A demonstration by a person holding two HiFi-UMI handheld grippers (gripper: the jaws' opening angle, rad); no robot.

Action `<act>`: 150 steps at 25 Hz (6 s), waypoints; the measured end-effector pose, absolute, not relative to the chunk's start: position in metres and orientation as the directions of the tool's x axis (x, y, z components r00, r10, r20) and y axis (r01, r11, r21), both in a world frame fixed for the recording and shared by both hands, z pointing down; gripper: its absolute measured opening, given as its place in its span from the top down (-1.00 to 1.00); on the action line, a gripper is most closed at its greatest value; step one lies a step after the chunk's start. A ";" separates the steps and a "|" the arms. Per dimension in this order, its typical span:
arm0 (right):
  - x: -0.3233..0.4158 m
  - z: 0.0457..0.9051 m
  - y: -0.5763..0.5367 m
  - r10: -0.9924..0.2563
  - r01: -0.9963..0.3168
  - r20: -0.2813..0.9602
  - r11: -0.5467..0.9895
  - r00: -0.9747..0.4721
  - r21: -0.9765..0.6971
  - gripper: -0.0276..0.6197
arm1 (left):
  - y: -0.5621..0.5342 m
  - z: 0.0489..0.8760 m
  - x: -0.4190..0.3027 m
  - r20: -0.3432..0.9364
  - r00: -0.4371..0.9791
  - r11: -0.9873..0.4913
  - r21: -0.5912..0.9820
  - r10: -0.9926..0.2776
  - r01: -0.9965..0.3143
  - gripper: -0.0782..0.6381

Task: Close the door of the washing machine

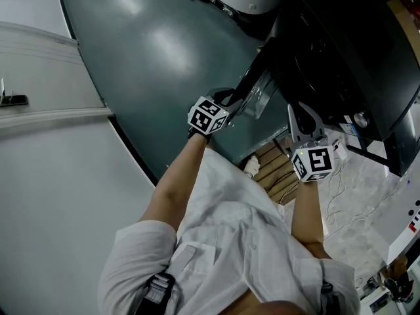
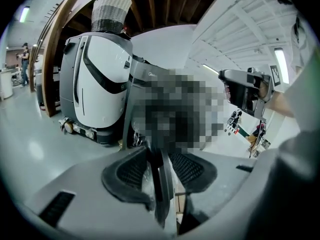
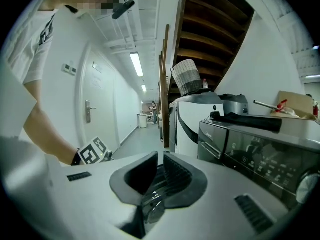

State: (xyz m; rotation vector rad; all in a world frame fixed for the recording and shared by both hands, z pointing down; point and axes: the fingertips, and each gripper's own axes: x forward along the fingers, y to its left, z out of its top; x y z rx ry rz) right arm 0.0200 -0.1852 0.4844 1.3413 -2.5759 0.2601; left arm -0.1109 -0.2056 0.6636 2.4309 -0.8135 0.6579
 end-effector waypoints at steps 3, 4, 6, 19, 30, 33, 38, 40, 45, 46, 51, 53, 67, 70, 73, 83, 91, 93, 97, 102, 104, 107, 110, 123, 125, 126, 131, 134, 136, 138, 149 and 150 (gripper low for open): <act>0.036 0.484 -0.178 -0.795 -0.835 0.279 0.548 -0.539 -0.051 0.81 | -0.198 0.664 -0.094 0.571 0.718 -0.711 0.302 -0.398 -0.635 0.33; 0.042 0.485 -0.176 -0.799 -0.839 0.279 0.542 -0.533 -0.051 0.81 | -0.196 0.664 -0.088 0.571 0.721 -0.714 0.305 -0.393 -0.630 0.33; 0.052 0.485 -0.171 -0.805 -0.846 0.281 0.530 -0.523 -0.054 0.81 | -0.192 0.665 -0.076 0.572 0.726 -0.720 0.308 -0.382 -0.622 0.34; 0.131 0.488 -0.141 -0.860 -0.902 0.280 0.427 -0.426 -0.064 0.81 | -0.171 0.667 0.009 0.580 0.758 -0.782 0.307 -0.297 -0.542 0.34; 0.193 0.492 -0.112 -0.900 -0.944 0.288 0.323 -0.328 -0.066 0.81 | -0.167 0.668 0.079 0.569 0.787 -0.829 0.303 -0.239 -0.471 0.32; 0.207 0.495 -0.106 -0.904 -0.950 0.293 0.304 -0.309 -0.066 0.81 | -0.169 0.668 0.096 0.567 0.789 -0.837 0.294 -0.235 -0.461 0.32; 0.226 0.498 -0.100 -0.910 -0.958 0.298 0.280 -0.287 -0.068 0.81 | -0.174 0.669 0.124 0.564 0.794 -0.853 0.278 -0.227 -0.441 0.32; 0.234 0.500 -0.098 -0.913 -0.961 0.300 0.269 -0.277 -0.068 0.81 | -0.176 0.669 0.135 0.566 0.793 -0.860 0.266 -0.226 -0.435 0.32; 0.249 0.506 -0.094 -0.916 -0.965 0.306 0.249 -0.261 -0.077 0.81 | -0.185 0.670 0.164 0.561 0.795 -0.869 0.250 -0.231 -0.428 0.33; 0.252 0.508 -0.094 -0.916 -0.966 0.307 0.246 -0.258 -0.078 0.81 | -0.188 0.670 0.170 0.559 0.795 -0.868 0.248 -0.233 -0.429 0.33; 0.268 0.513 -0.092 -0.920 -0.971 0.313 0.221 -0.237 -0.087 0.81 | -0.202 0.670 0.200 0.555 0.792 -0.867 0.234 -0.253 -0.441 0.35; 0.275 0.515 -0.092 -0.922 -0.974 0.314 0.209 -0.227 -0.090 0.81 | -0.208 0.671 0.212 0.555 0.789 -0.864 0.227 -0.264 -0.449 0.35; 0.318 0.531 -0.090 -0.927 -0.982 0.331 0.147 -0.179 -0.120 0.81 | -0.235 0.674 0.238 0.579 0.709 -0.777 0.195 -0.401 -0.599 0.52; 0.321 0.532 -0.095 -0.927 -0.980 0.325 0.154 -0.186 -0.122 0.81 | -0.236 0.674 0.239 0.577 0.684 -0.747 0.180 -0.446 -0.640 0.51; 0.326 0.534 -0.098 -0.927 -0.980 0.324 0.157 -0.189 -0.123 0.81 | -0.236 0.674 0.240 0.577 0.666 -0.728 0.169 -0.473 -0.664 0.51; 0.322 0.536 -0.100 -0.921 -0.977 0.331 0.176 -0.207 -0.120 0.81 | -0.240 0.675 0.245 0.580 0.651 -0.714 0.162 -0.489 -0.681 0.52; 0.317 0.527 -0.091 -0.922 -0.978 0.329 0.180 -0.204 -0.103 0.81 | -0.239 0.676 0.245 0.578 0.678 -0.731 0.193 -0.455 -0.655 0.52; 0.316 0.522 -0.088 -0.923 -0.980 0.328 0.177 -0.199 -0.095 0.81 | -0.239 0.677 0.244 0.575 0.685 -0.738 0.196 -0.447 -0.646 0.52; 0.315 0.515 -0.079 -0.926 -0.982 0.328 0.170 -0.189 -0.085 0.81 | -0.237 0.675 0.245 0.566 0.711 -0.746 0.233 -0.417 -0.623 0.50; 0.313 0.509 -0.067 -0.927 -0.983 0.329 0.164 -0.181 -0.081 0.81 | -0.229 0.653 0.242 0.525 0.745 -0.764 0.246 -0.412 -0.596 0.45; 0.311 0.507 -0.064 -0.927 -0.983 0.328 0.167 -0.184 -0.079 0.81 | -0.224 0.640 0.237 0.507 0.755 -0.774 0.239 -0.415 -0.586 0.45; 0.305 0.503 -0.062 -0.927 -0.981 0.321 0.181 -0.195 -0.074 0.81 | -0.216 0.618 0.222 0.480 0.767 -0.787 0.223 -0.425 -0.575 0.45; 0.296 0.496 -0.061 -0.926 -0.978 0.314 0.199 -0.210 -0.067 0.81 | -0.208 0.593 0.203 0.441 0.778 -0.790 0.213 -0.447 -0.575 0.45; 0.251 0.461 -0.065 -0.914 -0.951 0.271 0.310 -0.301 -0.012 0.81 | -0.179 0.485 0.089 0.257 0.750 -0.743 0.144 -0.610 -0.654 0.45; 0.245 0.456 -0.065 -0.913 -0.947 0.263 0.322 -0.313 -0.009 0.81 | -0.172 0.470 0.071 0.234 0.732 -0.725 0.132 -0.640 -0.676 0.46; 0.243 0.453 -0.065 -0.913 -0.945 0.255 0.326 -0.317 -0.009 0.81 | -0.170 0.463 0.062 0.222 0.721 -0.714 0.126 -0.656 -0.689 0.46; 0.232 0.435 -0.068 -0.917 -0.939 0.220 0.343 -0.333 0.008 0.81 | -0.156 0.426 0.024 0.154 0.669 -0.663 0.097 -0.727 -0.742 0.53; 0.228 0.424 -0.069 -0.918 -0.935 0.199 0.354 -0.344 0.020 0.81 | -0.148 0.407 0.005 0.116 0.642 -0.638 0.078 -0.758 -0.766 0.59; 0.226 0.416 -0.069 -0.919 -0.934 0.186 0.357 -0.347 0.022 0.81 | -0.144 0.396 -0.007 0.094 0.622 -0.618 0.073 -0.777 -0.783 0.64; 0.226 0.409 -0.069 -0.923 -0.935 0.171 0.353 -0.345 0.022 0.81 | -0.142 0.388 -0.019 0.079 0.603 -0.600 0.068 -0.794 -0.797 0.68; 0.222 0.392 -0.068 -0.932 -0.942 0.161 0.333 -0.325 0.028 0.83 | -0.134 0.360 -0.050 0.030 0.550 -0.548 0.055 -0.835 -0.835 0.70; 0.221 0.392 -0.068 -0.932 -0.943 0.166 0.332 -0.323 0.033 0.83 | -0.133 0.360 -0.051 0.031 0.547 -0.545 0.058 -0.836 -0.836 0.70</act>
